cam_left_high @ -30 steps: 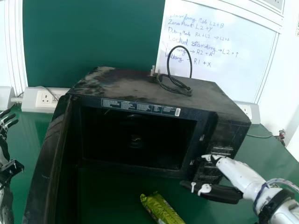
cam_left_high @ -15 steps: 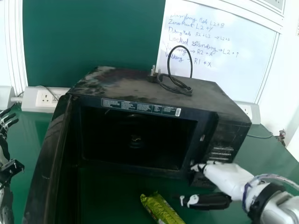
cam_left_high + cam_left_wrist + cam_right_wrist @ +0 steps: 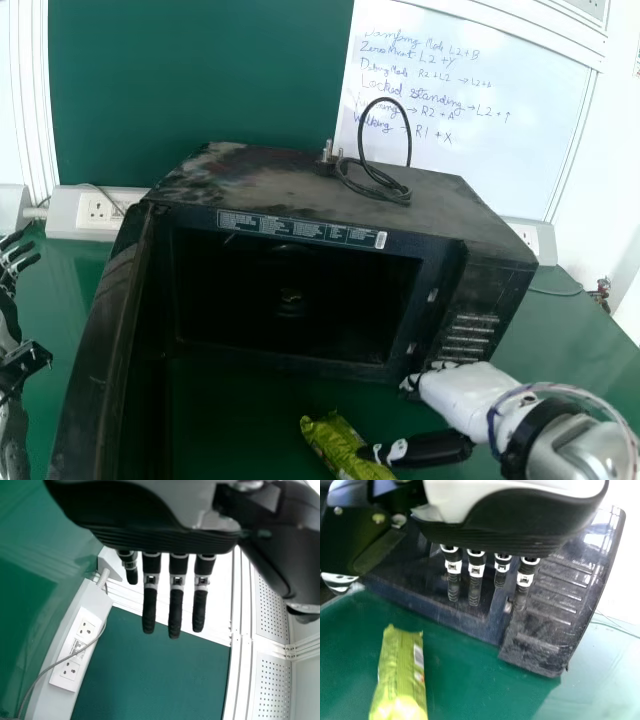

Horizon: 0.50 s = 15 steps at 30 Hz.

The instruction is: Put biscuit inside oven

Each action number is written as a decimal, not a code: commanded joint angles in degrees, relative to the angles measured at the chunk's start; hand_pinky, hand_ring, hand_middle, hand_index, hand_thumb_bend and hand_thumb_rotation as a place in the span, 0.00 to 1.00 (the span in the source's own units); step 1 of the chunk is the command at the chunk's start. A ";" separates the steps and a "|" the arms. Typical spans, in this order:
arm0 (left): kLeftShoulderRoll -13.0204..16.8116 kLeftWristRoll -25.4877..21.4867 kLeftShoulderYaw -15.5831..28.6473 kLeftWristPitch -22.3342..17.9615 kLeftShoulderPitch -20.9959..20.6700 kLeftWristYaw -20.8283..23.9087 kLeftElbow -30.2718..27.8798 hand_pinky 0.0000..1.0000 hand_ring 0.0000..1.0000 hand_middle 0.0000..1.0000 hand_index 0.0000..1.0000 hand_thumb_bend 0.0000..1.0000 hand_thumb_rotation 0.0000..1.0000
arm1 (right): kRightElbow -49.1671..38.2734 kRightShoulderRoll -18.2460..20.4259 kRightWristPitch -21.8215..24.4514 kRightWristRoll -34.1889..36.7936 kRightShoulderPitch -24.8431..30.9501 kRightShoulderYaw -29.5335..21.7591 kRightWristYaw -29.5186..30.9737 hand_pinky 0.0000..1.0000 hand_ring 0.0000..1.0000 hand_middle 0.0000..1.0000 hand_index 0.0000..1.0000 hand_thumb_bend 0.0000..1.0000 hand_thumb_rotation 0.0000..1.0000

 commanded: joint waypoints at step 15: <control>0.68 0.03 0.03 0.45 -1.36 -0.12 0.44 0.58 0.60 0.62 0.67 0.87 0.84 | 0.96 13.05 -5.66 -18.07 -6.00 12.14 14.27 0.83 0.88 0.89 0.89 1.00 0.48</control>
